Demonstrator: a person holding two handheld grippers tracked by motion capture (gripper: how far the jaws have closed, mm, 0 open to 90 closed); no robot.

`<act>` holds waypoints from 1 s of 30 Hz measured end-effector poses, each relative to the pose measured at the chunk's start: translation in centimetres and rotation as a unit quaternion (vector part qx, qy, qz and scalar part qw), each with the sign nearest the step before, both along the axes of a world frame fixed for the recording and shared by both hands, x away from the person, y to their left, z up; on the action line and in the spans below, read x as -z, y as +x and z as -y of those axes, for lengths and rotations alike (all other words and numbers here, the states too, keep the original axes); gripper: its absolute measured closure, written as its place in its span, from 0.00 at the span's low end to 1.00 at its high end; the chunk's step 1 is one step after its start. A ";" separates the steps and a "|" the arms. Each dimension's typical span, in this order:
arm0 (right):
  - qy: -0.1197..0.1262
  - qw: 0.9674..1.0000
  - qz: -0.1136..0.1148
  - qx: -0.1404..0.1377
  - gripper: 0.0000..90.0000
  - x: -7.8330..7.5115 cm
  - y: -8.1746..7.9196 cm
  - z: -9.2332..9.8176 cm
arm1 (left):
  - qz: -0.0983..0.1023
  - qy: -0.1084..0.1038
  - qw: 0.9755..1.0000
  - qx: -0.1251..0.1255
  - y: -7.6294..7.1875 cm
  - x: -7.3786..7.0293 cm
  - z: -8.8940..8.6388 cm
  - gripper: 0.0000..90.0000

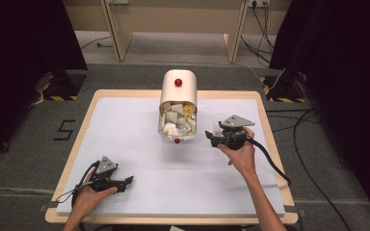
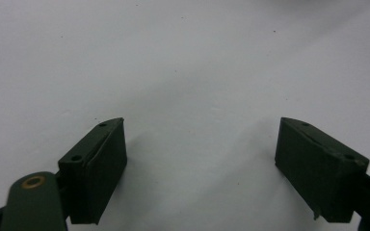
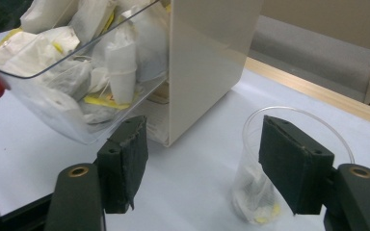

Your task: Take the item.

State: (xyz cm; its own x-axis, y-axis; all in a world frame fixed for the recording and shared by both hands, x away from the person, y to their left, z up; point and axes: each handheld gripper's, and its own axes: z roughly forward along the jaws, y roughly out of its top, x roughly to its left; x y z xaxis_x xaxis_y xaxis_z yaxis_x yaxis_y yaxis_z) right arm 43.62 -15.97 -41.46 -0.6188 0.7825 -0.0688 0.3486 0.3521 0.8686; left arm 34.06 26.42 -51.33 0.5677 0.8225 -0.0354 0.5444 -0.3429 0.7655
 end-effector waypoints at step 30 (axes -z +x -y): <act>0.001 1.000 -0.005 0.005 0.32 2.8 -2.8 0.5 | 0.000 0.000 1.000 -0.001 0.0 0.0 0.0 0.20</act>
State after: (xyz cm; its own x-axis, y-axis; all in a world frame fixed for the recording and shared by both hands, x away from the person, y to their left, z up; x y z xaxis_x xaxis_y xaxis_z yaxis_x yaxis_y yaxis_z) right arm 40.78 -16.52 -44.28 -0.6116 0.7888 -0.0612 0.3610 0.3470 0.8656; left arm 34.05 26.41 -51.33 0.5669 0.8231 -0.0345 0.5445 -0.3430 0.7654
